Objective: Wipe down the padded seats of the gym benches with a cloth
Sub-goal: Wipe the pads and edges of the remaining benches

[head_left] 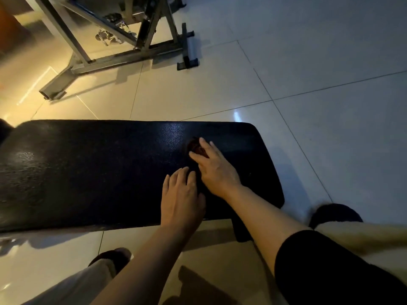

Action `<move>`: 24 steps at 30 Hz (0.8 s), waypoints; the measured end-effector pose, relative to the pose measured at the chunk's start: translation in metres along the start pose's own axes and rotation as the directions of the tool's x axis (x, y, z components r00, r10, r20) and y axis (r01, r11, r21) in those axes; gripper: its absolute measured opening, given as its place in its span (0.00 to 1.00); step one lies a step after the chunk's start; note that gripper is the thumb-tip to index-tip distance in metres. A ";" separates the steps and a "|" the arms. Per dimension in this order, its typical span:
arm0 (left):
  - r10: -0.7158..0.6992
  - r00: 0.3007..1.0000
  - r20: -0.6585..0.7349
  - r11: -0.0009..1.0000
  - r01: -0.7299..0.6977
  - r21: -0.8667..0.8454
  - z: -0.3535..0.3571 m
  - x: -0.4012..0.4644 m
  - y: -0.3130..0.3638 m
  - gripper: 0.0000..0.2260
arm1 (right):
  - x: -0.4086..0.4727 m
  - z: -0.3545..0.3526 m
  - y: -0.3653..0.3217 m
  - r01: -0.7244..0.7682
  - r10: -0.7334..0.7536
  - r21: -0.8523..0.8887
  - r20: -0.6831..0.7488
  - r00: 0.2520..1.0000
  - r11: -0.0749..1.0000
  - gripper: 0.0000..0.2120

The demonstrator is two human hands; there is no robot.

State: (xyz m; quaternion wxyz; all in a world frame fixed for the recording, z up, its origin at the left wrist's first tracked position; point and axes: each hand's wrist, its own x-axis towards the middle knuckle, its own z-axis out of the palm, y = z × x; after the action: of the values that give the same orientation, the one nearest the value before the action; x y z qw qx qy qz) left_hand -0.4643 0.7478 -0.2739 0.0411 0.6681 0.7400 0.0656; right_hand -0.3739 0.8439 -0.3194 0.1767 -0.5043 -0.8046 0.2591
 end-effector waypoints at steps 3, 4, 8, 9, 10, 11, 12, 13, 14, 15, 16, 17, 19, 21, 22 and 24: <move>0.011 0.999 0.043 1.000 -0.011 0.001 0.000 -0.010 0.003 0.26 | -0.031 -0.016 0.050 -0.306 0.314 0.078 -0.131 0.940 0.949 0.22; 0.016 0.998 0.061 1.000 -0.016 0.005 0.000 -0.014 0.003 0.26 | -0.041 -0.022 0.064 -0.410 0.426 0.125 -0.150 0.892 0.903 0.22; 0.026 0.995 0.094 0.999 -0.028 0.024 0.001 -0.035 0.000 0.27 | -0.061 -0.018 0.046 -0.508 0.514 0.081 -0.168 0.841 0.858 0.24; 0.025 0.996 0.088 0.999 -0.028 0.032 0.001 -0.040 -0.002 0.27 | -0.063 -0.010 0.028 -0.452 0.452 0.044 -0.178 0.874 0.891 0.24; 0.026 0.996 0.081 0.999 -0.029 0.043 0.001 -0.044 -0.003 0.27 | -0.065 0.000 0.008 -0.377 0.374 0.021 -0.182 0.909 0.926 0.24; 0.028 0.997 0.074 0.998 -0.032 0.055 0.000 -0.048 -0.004 0.27 | -0.068 0.008 -0.010 -0.294 0.292 0.013 -0.172 0.941 0.956 0.24; 0.031 0.997 0.067 0.997 -0.035 0.066 0.000 -0.052 -0.006 0.27 | -0.070 0.016 -0.023 -0.211 0.210 0.008 -0.147 0.967 0.978 0.24; 0.032 0.998 0.062 0.997 -0.037 0.072 -0.001 -0.055 -0.008 0.27 | -0.072 0.020 -0.032 -0.135 0.134 -0.002 -0.114 0.984 0.991 0.24; 0.033 0.998 0.062 0.997 -0.038 0.072 -0.001 -0.058 -0.010 0.27 | -0.076 0.021 -0.033 -0.078 0.077 -0.014 -0.075 0.994 0.997 0.24; 0.037 0.998 0.060 0.997 -0.041 0.072 -0.001 -0.060 -0.012 0.27 | -0.080 0.019 -0.029 -0.053 0.052 -0.023 -0.042 0.998 0.998 0.25; 0.042 0.997 0.057 0.996 -0.046 0.078 0.000 -0.062 -0.014 0.27 | -0.086 0.015 -0.019 -0.064 0.063 -0.030 -0.027 0.998 0.998 0.25; 0.048 0.997 0.053 0.995 -0.052 0.082 0.001 -0.062 -0.015 0.27 | -0.092 0.010 -0.008 -0.106 0.104 -0.031 -0.038 0.994 0.994 0.25; 0.043 0.998 0.048 0.997 -0.046 0.064 0.004 -0.062 -0.014 0.27 | -0.106 0.000 0.013 -0.252 0.252 0.014 -0.100 0.962 0.968 0.25; 0.017 1.000 0.027 1.000 -0.016 -0.013 0.005 -0.059 -0.010 0.25 | -0.112 -0.007 0.017 -0.334 0.353 0.146 -0.140 0.925 0.931 0.24; 0.008 1.000 0.008 0.997 -0.008 -0.075 0.005 -0.058 -0.008 0.24 | -0.111 -0.008 0.010 -0.326 0.368 0.249 -0.147 0.918 0.912 0.24; 0.002 1.000 -0.026 0.961 -0.009 -0.275 0.004 -0.054 0.000 0.21 | -0.107 -0.012 -0.016 -0.249 0.348 0.477 -0.131 0.928 0.843 0.24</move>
State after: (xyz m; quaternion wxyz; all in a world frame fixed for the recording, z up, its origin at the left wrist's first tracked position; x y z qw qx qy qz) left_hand -0.4576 0.6943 -0.2793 0.1240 0.6573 0.7222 0.1762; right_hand -0.3323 0.7445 -0.3026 0.3312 -0.5934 -0.6097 0.4080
